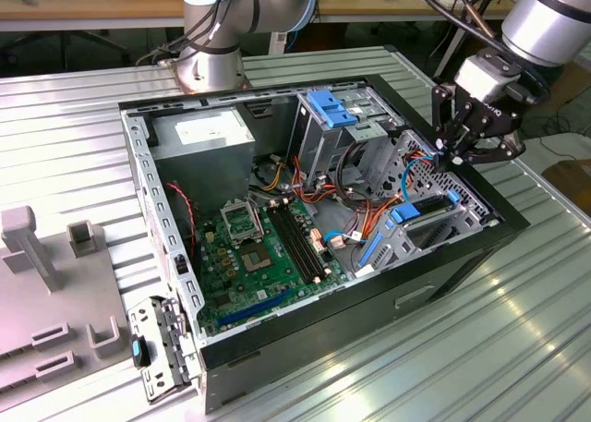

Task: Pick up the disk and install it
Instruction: 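Insert the first disk wire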

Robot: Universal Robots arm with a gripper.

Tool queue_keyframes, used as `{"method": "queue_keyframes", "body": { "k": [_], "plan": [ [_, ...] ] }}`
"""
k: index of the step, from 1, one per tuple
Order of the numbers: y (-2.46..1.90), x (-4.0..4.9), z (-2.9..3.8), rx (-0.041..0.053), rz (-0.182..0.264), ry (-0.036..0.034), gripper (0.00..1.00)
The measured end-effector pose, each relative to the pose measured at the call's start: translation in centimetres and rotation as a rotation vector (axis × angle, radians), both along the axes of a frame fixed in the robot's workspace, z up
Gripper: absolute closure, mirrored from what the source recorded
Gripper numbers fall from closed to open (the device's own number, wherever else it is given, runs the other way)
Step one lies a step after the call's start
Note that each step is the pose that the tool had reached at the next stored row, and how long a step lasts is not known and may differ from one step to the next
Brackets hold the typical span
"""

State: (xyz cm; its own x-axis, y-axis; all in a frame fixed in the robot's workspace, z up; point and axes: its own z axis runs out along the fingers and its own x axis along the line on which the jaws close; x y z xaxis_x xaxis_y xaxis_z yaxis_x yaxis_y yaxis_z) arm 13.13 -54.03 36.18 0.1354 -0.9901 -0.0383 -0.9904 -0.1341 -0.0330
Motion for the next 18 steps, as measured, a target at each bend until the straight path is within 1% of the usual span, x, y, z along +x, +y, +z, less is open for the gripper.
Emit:
{"method": "queue_keyframes", "body": {
  "k": [1, 2, 3, 4, 6, 7, 10, 12, 13, 15, 18],
  "plan": [
    [-0.42, -0.07, 0.00, -0.0002, -0.001, 0.0000, 0.82],
    [-0.71, -0.12, 0.00, -0.0002, 0.000, 0.0000, 0.82],
    [-0.96, -0.19, -0.01, -0.0001, 0.000, 0.0000, 0.82],
    [-1.08, -0.36, -0.02, 0.0001, -0.001, 0.0000, 0.82],
    [-1.08, -0.38, -0.07, 0.0000, -0.013, 0.0000, 0.82],
    [-1.09, -0.41, -0.13, 0.0000, -0.028, 0.0000, 0.82],
    [-1.23, -0.41, -0.20, 0.0001, -0.040, 0.0000, 0.82],
    [-1.24, -0.41, -0.30, 0.0000, -0.060, 0.0000, 0.82],
    [-1.24, -0.42, -0.41, 0.0001, -0.085, 0.0000, 0.82],
    [-1.25, -0.46, -0.43, 0.0000, -0.096, -0.0001, 0.82],
    [-1.35, -1.27, -0.54, 0.0008, -0.099, 0.0000, 0.82]
  ]
}}
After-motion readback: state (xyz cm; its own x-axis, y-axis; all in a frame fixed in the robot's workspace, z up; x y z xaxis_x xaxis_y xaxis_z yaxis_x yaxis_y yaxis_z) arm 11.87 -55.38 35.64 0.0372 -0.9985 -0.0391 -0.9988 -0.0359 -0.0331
